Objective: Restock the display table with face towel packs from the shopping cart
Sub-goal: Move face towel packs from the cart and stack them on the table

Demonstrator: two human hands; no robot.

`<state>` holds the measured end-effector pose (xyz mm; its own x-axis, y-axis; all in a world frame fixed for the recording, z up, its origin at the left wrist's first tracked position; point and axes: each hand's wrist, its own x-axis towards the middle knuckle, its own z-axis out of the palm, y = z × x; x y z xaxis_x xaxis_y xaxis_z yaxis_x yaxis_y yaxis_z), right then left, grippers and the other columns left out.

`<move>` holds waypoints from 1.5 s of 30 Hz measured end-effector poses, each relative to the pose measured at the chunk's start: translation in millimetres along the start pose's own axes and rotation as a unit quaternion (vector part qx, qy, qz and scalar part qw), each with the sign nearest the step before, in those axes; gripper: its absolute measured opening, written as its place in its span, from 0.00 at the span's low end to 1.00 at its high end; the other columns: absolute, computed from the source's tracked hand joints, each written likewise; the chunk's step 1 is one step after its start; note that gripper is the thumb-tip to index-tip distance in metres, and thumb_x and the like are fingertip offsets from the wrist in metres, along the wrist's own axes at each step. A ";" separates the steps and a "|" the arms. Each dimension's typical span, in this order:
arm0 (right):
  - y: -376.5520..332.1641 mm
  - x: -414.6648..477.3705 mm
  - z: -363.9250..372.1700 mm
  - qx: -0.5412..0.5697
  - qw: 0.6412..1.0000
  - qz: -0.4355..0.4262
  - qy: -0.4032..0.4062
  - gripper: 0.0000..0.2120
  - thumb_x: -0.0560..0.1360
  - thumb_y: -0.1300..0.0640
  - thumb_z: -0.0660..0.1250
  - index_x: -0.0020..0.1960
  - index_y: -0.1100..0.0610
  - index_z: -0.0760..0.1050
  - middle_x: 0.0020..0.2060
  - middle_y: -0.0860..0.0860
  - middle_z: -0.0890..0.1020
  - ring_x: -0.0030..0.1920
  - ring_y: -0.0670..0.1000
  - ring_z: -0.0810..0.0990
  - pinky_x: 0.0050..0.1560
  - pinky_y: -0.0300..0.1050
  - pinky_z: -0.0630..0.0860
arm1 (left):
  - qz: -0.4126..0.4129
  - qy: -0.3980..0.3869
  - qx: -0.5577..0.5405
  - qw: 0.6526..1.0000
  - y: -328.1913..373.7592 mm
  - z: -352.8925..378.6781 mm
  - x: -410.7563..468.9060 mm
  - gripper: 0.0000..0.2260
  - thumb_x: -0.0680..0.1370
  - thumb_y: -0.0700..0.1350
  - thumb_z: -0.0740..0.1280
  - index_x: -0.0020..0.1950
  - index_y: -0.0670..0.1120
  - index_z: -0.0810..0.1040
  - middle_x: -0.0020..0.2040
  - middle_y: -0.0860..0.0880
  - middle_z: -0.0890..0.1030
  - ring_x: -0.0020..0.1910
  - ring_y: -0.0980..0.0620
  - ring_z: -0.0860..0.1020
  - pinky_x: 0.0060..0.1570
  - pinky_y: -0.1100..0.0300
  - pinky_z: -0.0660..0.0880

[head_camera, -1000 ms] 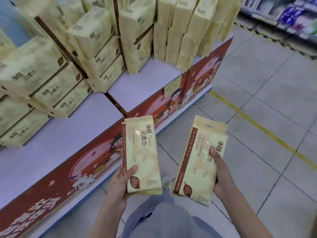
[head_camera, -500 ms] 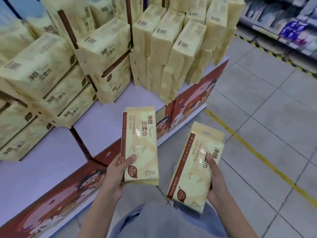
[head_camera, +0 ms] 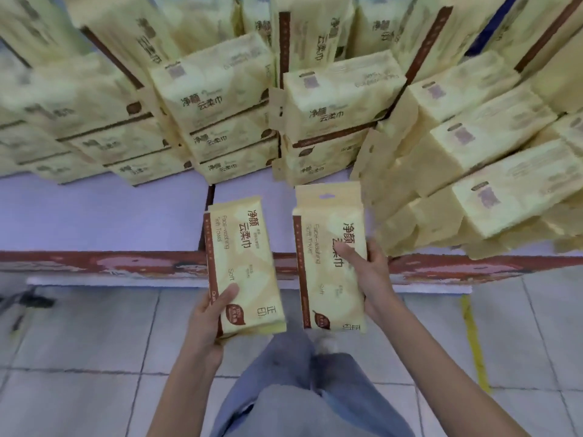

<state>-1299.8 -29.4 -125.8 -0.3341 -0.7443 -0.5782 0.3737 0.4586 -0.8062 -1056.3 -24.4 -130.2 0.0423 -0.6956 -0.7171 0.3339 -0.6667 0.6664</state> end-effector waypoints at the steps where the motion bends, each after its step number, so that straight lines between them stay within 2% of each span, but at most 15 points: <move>1: -9.7 12.0 7.3 -0.029 0.999 -0.011 -0.013 0.19 0.64 0.53 0.77 0.51 0.50 0.74 0.49 0.52 0.84 0.48 0.55 0.83 0.53 0.60 0.79 | 0.005 0.015 -0.011 1.000 0.0 -0.7 2.1 0.30 0.60 0.48 0.77 0.60 0.43 0.78 0.46 0.45 0.86 0.38 0.48 0.84 0.30 0.55 0.80; 4: -36.0 47.4 29.8 -0.130 0.989 -0.058 -0.044 0.27 0.58 0.46 0.80 0.52 0.48 0.72 0.49 0.49 0.83 0.50 0.52 0.83 0.52 0.56 0.79 | -0.001 0.042 -0.046 0.998 0.0 -1.8 14.2 0.19 0.72 0.42 0.69 0.63 0.43 0.75 0.43 0.47 0.86 0.37 0.49 0.84 0.32 0.54 0.81; 8: -64.5 89.9 57.3 -0.293 0.939 -0.170 -0.067 0.28 0.59 0.44 0.80 0.53 0.45 0.69 0.47 0.39 0.78 0.52 0.48 0.78 0.55 0.51 0.75 | -0.017 0.058 -0.067 0.996 7.1 2.6 28.1 0.21 0.72 0.42 0.69 0.64 0.42 0.74 0.42 0.47 0.86 0.36 0.49 0.84 0.32 0.54 0.80; 11: -71.5 123.8 73.2 -0.474 0.833 -0.275 -0.074 0.39 0.55 0.38 0.78 0.61 0.50 0.71 0.54 0.45 0.78 0.56 0.51 0.75 0.57 0.52 0.71 | -0.030 0.072 -0.068 0.995 12.5 4.5 41.3 0.27 0.67 0.45 0.72 0.65 0.42 0.74 0.45 0.46 0.86 0.37 0.49 0.84 0.34 0.54 0.81; 15: -64.6 161.5 79.7 -0.693 0.616 -0.363 -0.098 0.43 0.56 0.38 0.76 0.66 0.52 0.68 0.61 0.51 0.74 0.61 0.56 0.71 0.59 0.51 0.62 | -0.036 0.090 -0.060 0.993 17.5 9.5 53.6 0.38 0.55 0.52 0.81 0.62 0.43 0.76 0.47 0.44 0.85 0.39 0.47 0.84 0.35 0.54 0.81; 17: -57.0 177.9 76.3 -0.724 0.569 -0.373 -0.111 0.42 0.57 0.40 0.77 0.67 0.53 0.69 0.62 0.52 0.74 0.62 0.57 0.70 0.64 0.52 0.59 | -0.040 0.089 -0.060 0.993 19.0 9.8 58.7 0.26 0.66 0.47 0.74 0.62 0.43 0.76 0.45 0.45 0.85 0.38 0.48 0.84 0.33 0.56 0.80; 19: -50.0 191.4 69.6 -0.733 0.559 -0.368 -0.122 0.40 0.59 0.45 0.78 0.67 0.54 0.69 0.62 0.54 0.74 0.64 0.58 0.69 0.69 0.54 0.57 | -0.049 0.085 -0.061 0.993 19.0 10.3 62.4 0.21 0.68 0.45 0.71 0.60 0.43 0.77 0.47 0.44 0.85 0.39 0.47 0.83 0.31 0.56 0.80; 25: -40.0 212.6 60.3 -0.736 0.566 -0.352 -0.120 0.41 0.60 0.48 0.78 0.69 0.55 0.68 0.65 0.54 0.73 0.68 0.58 0.67 0.71 0.56 0.53 | -0.060 0.092 -0.063 0.992 23.2 13.7 68.0 0.26 0.64 0.46 0.71 0.62 0.44 0.76 0.54 0.41 0.83 0.46 0.42 0.81 0.33 0.56 0.80; 29: -35.2 207.5 59.6 -0.734 0.589 -0.322 -0.102 0.46 0.63 0.46 0.77 0.74 0.55 0.59 0.72 0.55 0.64 0.74 0.57 0.56 0.73 0.57 0.47 | -0.065 0.094 -0.059 0.992 26.4 14.9 73.1 0.20 0.70 0.44 0.70 0.62 0.44 0.76 0.54 0.41 0.82 0.46 0.42 0.81 0.31 0.57 0.80; 31: -26.8 192.2 57.1 -0.685 0.660 -0.302 -0.065 0.48 0.64 0.44 0.76 0.75 0.57 0.57 0.75 0.56 0.59 0.76 0.58 0.51 0.73 0.58 0.46 | -0.067 0.094 -0.055 0.992 27.2 14.2 75.5 0.20 0.71 0.44 0.70 0.62 0.44 0.76 0.55 0.41 0.82 0.47 0.41 0.81 0.32 0.56 0.80; 34: -2.7 154.3 57.9 -0.470 0.834 -0.281 0.070 0.46 0.65 0.45 0.77 0.74 0.60 0.59 0.74 0.57 0.62 0.75 0.57 0.55 0.72 0.52 0.54 | -0.070 0.095 -0.049 0.992 29.1 15.0 77.6 0.22 0.68 0.45 0.72 0.62 0.44 0.76 0.54 0.41 0.83 0.48 0.41 0.81 0.33 0.55 0.80; 37: 12.2 134.7 69.4 -0.224 0.952 -0.109 0.176 0.49 0.66 0.46 0.76 0.76 0.58 0.52 0.74 0.54 0.60 0.74 0.53 0.57 0.72 0.51 0.60 | -0.073 0.091 -0.049 0.992 30.0 17.1 78.8 0.22 0.69 0.45 0.72 0.62 0.44 0.76 0.54 0.41 0.83 0.48 0.41 0.81 0.33 0.55 0.80; 40: 4.8 153.1 84.2 -0.013 0.982 0.132 0.134 0.53 0.67 0.45 0.74 0.77 0.52 0.40 0.73 0.52 0.61 0.72 0.55 0.63 0.68 0.57 0.66 | -0.077 0.082 -0.042 0.993 30.8 19.9 79.3 0.25 0.66 0.46 0.72 0.62 0.43 0.76 0.54 0.41 0.83 0.50 0.41 0.81 0.35 0.54 0.80; 43: -16.0 185.4 93.0 0.147 0.958 0.230 0.092 0.41 0.68 0.47 0.74 0.72 0.53 0.55 0.58 0.55 0.75 0.57 0.58 0.75 0.46 0.63 0.77 | -0.076 0.074 -0.029 0.994 31.4 23.1 79.5 0.26 0.64 0.47 0.72 0.61 0.43 0.77 0.53 0.41 0.84 0.47 0.42 0.82 0.33 0.55 0.80; 45: -28.8 193.9 97.6 0.145 0.957 0.240 0.072 0.31 0.71 0.48 0.72 0.67 0.55 0.61 0.57 0.57 0.76 0.56 0.60 0.75 0.44 0.66 0.74 | -0.076 0.072 -0.026 0.994 31.2 24.3 80.0 0.27 0.63 0.47 0.72 0.61 0.44 0.77 0.52 0.41 0.84 0.46 0.43 0.82 0.33 0.56 0.80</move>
<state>-1290.9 -234.3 -202.5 -0.1725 -0.3978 -0.9011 0.7309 0.5616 -0.3879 -1065.3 -107.3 -161.8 0.1196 -0.5398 -0.8332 0.3950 -0.7441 0.5388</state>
